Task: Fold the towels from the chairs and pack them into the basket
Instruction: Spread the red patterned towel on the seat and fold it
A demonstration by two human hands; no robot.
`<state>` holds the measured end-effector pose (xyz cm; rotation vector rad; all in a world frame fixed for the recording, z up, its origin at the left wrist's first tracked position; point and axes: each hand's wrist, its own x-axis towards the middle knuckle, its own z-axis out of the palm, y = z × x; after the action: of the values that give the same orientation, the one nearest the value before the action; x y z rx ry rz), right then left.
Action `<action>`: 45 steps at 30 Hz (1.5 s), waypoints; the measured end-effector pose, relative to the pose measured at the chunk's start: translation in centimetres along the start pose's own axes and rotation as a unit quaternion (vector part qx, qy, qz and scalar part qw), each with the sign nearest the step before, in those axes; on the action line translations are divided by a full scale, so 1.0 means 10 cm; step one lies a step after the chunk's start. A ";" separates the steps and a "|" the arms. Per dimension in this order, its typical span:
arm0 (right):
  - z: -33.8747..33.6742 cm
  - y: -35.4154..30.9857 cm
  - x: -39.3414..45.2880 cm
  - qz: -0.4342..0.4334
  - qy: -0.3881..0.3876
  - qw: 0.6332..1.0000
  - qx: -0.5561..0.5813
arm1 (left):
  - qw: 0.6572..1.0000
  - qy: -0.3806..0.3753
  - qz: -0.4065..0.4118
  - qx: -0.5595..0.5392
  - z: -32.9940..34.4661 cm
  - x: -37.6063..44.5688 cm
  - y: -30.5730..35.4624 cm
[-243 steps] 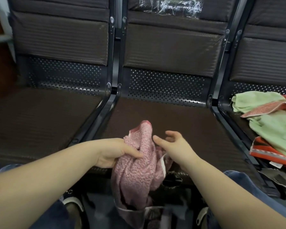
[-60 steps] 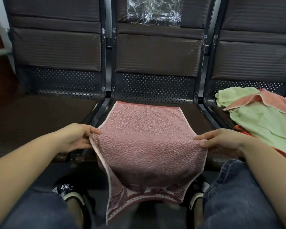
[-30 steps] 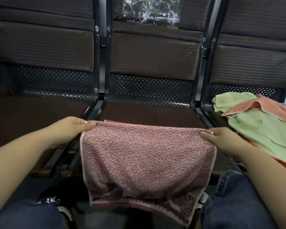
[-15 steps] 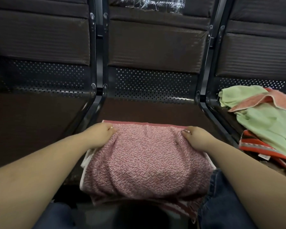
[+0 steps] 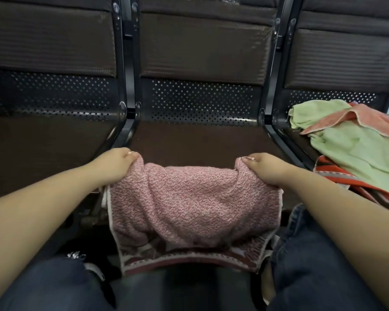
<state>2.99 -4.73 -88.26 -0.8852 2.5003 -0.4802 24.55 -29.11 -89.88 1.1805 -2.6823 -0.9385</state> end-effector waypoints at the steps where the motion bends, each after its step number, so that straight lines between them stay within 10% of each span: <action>1: -0.02 -0.01 -0.07 0.005 -0.020 1.000 0.003 | 1.000 -0.011 0.000 -0.010 -0.01 -0.06 0.00; 11: -0.15 0.26 -0.58 0.135 -0.444 0.883 0.074 | 0.863 -0.481 -0.142 -0.055 -0.14 -0.74 -0.34; 45: -0.22 0.29 0.00 0.112 -0.071 0.975 0.175 | 0.978 -0.146 -0.111 -0.095 -0.27 -0.01 -0.27</action>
<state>0.42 -2.22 -87.66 -0.4759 2.2534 -0.7248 27.18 -31.76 -89.21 1.4198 -2.6260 -1.4709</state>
